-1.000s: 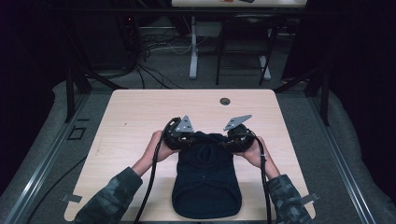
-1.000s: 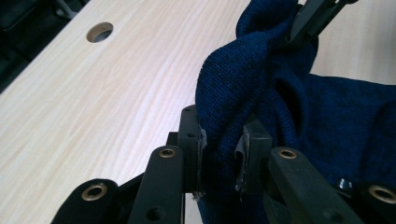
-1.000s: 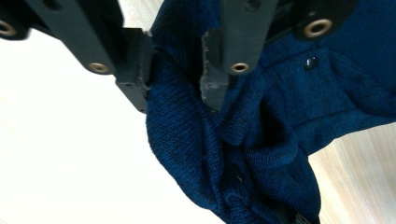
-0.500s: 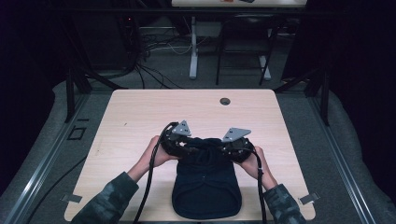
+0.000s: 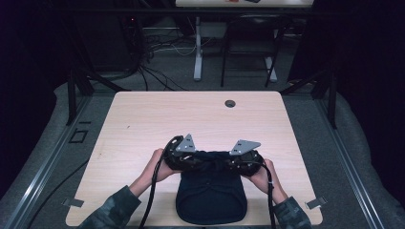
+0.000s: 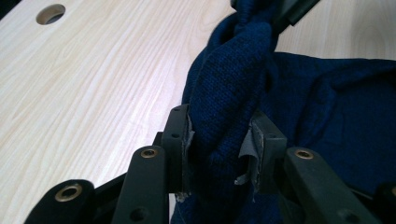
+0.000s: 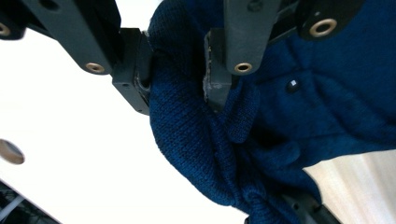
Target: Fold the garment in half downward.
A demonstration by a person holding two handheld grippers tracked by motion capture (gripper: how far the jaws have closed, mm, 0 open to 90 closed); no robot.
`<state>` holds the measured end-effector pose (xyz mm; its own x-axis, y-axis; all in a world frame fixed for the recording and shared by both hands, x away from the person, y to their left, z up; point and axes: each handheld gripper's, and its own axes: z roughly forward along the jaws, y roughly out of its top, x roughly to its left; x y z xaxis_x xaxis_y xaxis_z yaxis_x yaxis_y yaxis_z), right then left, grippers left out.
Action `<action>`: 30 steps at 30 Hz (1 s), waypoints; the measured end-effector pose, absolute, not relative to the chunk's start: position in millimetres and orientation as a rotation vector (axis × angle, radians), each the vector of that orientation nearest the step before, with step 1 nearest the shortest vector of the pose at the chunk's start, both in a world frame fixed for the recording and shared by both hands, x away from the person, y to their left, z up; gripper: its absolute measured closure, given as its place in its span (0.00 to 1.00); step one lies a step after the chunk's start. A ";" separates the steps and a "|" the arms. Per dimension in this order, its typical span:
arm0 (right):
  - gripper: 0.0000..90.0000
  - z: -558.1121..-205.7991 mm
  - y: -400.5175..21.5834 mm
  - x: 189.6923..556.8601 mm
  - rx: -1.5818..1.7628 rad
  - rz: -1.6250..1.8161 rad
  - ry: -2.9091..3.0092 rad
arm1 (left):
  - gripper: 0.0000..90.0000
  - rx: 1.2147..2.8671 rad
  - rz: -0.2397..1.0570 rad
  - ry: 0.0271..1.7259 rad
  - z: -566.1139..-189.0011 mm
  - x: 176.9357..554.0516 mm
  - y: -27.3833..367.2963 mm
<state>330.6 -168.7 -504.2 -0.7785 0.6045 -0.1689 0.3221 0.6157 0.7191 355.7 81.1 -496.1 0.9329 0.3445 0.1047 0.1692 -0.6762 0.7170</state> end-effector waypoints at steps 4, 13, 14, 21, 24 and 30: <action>0.74 -510.1 -168.5 322.0 0.726 0.973 2.432 | 0.75 2.307 0.335 0.365 -503.9 346.1 82.2; 0.76 -522.2 -162.1 312.1 0.694 0.935 2.436 | 0.77 2.290 0.387 0.383 -523.3 332.9 87.9; 0.76 -523.9 -161.3 311.8 0.689 0.928 2.434 | 0.77 2.289 0.402 0.382 -525.4 331.4 87.5; 0.75 -533.4 -156.6 305.0 0.672 0.861 2.421 | 0.77 2.305 0.433 0.365 -537.7 321.3 81.8; 0.71 -531.5 -157.9 299.1 0.664 0.836 2.442 | 0.76 2.297 0.430 0.358 -534.8 315.4 81.1; 0.68 -530.0 -162.9 289.9 0.674 0.841 2.466 | 0.69 2.299 0.409 0.341 -534.6 308.2 79.1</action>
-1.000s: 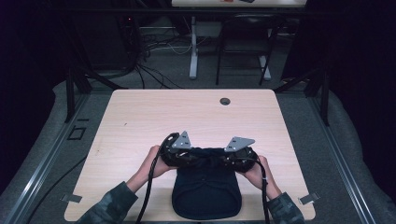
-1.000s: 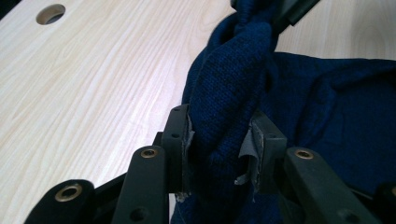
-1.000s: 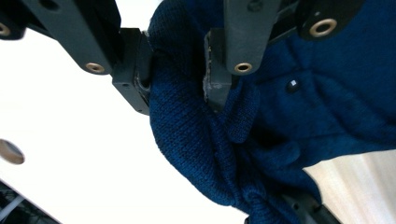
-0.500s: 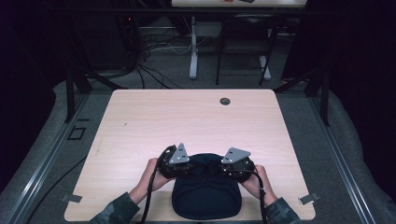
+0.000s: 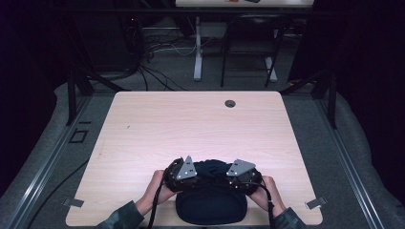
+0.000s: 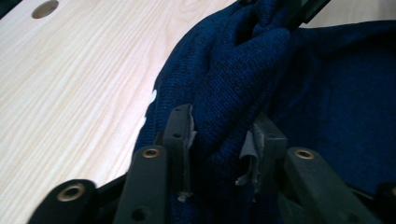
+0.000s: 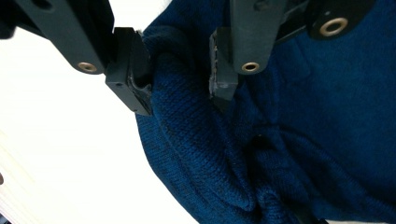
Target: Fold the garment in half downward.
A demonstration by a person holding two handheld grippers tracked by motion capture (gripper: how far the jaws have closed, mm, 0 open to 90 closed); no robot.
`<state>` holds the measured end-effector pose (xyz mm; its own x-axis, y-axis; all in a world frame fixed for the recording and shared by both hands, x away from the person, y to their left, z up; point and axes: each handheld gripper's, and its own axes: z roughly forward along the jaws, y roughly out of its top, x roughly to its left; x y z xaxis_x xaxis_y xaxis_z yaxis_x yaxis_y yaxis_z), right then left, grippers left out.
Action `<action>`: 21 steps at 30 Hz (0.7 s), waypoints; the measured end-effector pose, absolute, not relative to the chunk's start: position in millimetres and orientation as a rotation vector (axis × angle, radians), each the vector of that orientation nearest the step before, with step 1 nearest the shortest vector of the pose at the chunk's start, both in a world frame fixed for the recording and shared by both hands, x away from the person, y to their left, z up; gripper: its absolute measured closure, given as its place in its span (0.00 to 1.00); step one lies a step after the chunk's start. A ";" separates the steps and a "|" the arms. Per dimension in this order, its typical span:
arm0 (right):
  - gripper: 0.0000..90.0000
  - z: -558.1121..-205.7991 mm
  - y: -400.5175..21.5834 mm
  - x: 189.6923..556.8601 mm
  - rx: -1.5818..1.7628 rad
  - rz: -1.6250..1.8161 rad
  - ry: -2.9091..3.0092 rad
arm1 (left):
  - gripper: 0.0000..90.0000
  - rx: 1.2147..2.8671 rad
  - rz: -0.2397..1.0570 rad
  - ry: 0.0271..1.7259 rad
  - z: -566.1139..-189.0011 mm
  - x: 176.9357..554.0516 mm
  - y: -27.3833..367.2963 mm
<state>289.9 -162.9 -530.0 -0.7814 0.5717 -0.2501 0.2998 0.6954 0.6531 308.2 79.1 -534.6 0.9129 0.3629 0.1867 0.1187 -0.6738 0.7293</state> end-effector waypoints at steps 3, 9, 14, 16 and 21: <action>0.66 -528.7 -164.7 286.5 0.673 0.836 2.480 | 0.66 2.289 0.395 0.347 -535.2 306.9 80.2; 0.63 -532.3 -169.2 283.0 0.705 0.858 2.516 | 0.58 2.329 0.360 0.364 -539.1 304.3 81.0; 0.71 -539.8 -168.6 281.8 0.697 0.829 2.522 | 0.70 2.368 0.357 0.351 -548.9 301.3 79.8; 0.72 -542.0 -168.0 283.9 0.701 0.844 2.514 | 0.72 2.364 0.362 0.361 -550.5 303.8 80.3; 0.73 -545.3 -163.9 294.0 0.692 0.832 2.475 | 0.72 2.358 0.427 0.380 -555.2 314.2 81.2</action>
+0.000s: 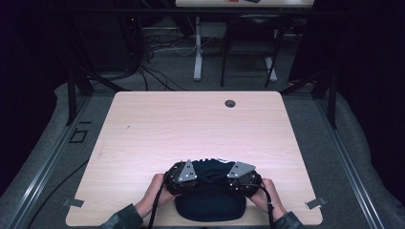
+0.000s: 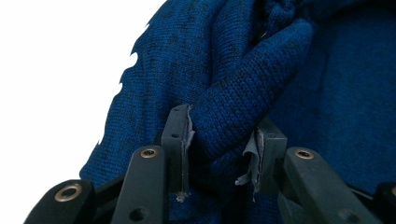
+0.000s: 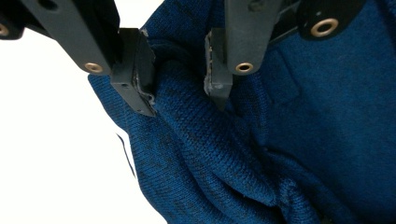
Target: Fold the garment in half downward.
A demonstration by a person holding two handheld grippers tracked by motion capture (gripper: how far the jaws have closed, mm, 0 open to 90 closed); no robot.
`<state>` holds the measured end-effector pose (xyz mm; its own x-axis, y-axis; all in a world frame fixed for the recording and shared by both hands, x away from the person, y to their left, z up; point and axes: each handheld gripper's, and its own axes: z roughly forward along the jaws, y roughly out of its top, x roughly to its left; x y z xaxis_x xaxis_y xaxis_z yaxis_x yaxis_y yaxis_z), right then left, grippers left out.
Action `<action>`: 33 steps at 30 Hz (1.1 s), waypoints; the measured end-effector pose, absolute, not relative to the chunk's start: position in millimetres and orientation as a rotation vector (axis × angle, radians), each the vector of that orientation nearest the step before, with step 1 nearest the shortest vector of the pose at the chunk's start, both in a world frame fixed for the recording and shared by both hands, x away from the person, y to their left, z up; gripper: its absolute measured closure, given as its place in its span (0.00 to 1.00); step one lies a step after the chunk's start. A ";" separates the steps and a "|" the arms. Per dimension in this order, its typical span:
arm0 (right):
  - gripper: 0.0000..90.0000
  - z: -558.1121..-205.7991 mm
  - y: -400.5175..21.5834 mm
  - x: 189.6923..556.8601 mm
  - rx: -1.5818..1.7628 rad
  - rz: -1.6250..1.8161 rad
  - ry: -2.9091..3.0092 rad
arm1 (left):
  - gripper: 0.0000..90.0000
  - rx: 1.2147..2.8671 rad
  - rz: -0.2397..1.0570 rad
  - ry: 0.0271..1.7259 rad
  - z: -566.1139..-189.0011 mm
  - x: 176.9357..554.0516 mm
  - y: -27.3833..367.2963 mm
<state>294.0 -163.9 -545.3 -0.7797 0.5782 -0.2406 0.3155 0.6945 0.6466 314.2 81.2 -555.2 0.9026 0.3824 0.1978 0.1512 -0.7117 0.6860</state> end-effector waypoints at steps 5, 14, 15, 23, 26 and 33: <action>0.74 -547.3 -155.2 313.7 0.678 0.777 2.402 | 0.73 2.337 0.515 0.415 -555.4 333.7 80.5; 0.71 -541.3 -153.5 342.1 0.722 0.803 2.347 | 0.67 2.257 0.454 0.502 -542.3 360.7 88.9; 0.70 -540.0 -154.7 340.6 0.719 0.819 2.351 | 0.65 2.255 0.431 0.502 -541.2 359.2 90.1; 0.60 -529.3 -160.4 321.0 0.763 0.850 2.434 | 0.50 2.192 0.298 0.525 -528.4 341.6 106.4; 0.58 -526.3 -164.2 313.5 0.763 0.861 2.455 | 0.48 2.163 0.268 0.528 -521.6 337.3 113.0; 0.50 -516.0 -173.6 305.0 0.762 0.943 2.496 | 0.45 2.097 0.319 0.534 -504.4 333.0 125.7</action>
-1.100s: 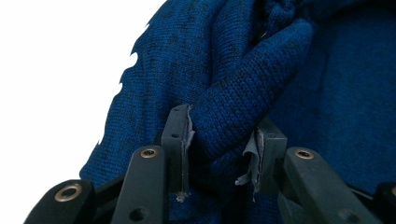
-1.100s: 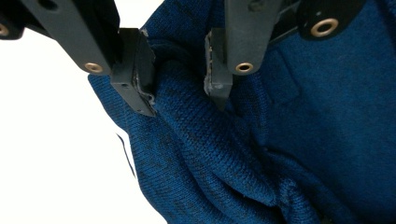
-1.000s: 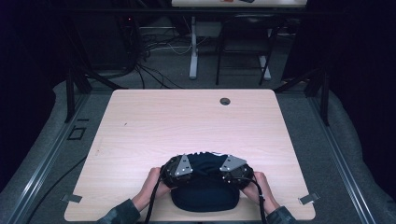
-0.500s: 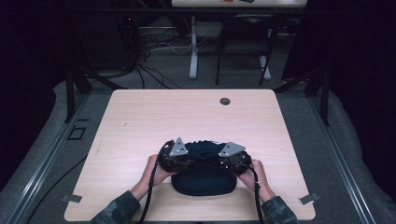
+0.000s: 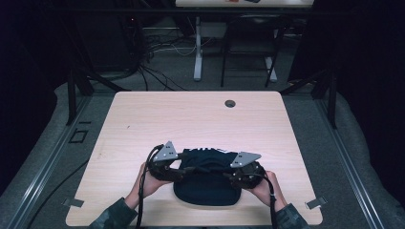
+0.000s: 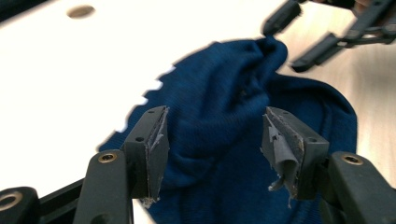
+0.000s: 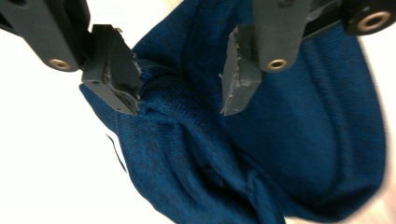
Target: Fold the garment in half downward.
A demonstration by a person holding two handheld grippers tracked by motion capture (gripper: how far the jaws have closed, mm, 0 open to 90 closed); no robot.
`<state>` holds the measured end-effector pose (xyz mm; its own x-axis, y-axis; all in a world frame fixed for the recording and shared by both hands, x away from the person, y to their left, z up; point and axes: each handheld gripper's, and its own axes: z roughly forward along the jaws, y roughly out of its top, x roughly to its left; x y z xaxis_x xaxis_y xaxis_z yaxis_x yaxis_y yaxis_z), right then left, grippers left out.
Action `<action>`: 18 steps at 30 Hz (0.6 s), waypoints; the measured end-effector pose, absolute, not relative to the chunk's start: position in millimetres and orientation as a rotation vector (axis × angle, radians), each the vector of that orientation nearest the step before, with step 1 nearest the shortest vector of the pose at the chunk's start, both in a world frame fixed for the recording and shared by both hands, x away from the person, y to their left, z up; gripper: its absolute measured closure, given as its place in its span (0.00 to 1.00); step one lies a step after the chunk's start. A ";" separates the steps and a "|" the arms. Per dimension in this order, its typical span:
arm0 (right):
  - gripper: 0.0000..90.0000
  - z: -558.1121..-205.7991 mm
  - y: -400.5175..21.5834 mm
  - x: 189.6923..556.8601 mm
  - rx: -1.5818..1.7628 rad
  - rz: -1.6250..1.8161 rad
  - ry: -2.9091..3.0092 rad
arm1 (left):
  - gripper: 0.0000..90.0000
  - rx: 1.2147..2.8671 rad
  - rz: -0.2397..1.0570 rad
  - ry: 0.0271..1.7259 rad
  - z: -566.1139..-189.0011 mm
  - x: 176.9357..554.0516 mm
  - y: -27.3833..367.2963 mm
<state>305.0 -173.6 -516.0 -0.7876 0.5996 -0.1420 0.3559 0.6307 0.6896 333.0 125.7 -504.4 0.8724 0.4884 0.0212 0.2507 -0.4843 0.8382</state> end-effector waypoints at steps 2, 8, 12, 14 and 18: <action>0.48 -510.4 -178.3 304.3 0.762 1.018 2.500 | 0.45 2.086 0.363 0.556 -503.7 337.4 128.3; 0.48 -504.3 -183.4 317.7 0.866 1.104 2.372 | 0.45 2.096 0.417 0.631 -518.0 361.5 118.2; 0.49 -504.9 -181.5 333.4 0.949 1.126 2.299 | 0.45 2.142 0.403 0.651 -529.0 372.5 111.4; 0.49 -509.5 -178.6 338.6 0.969 1.081 2.329 | 0.45 2.159 0.393 0.644 -531.8 371.7 110.7; 0.48 -525.3 -172.9 337.2 0.966 0.980 2.408 | 0.45 2.193 0.383 0.617 -534.2 363.7 111.4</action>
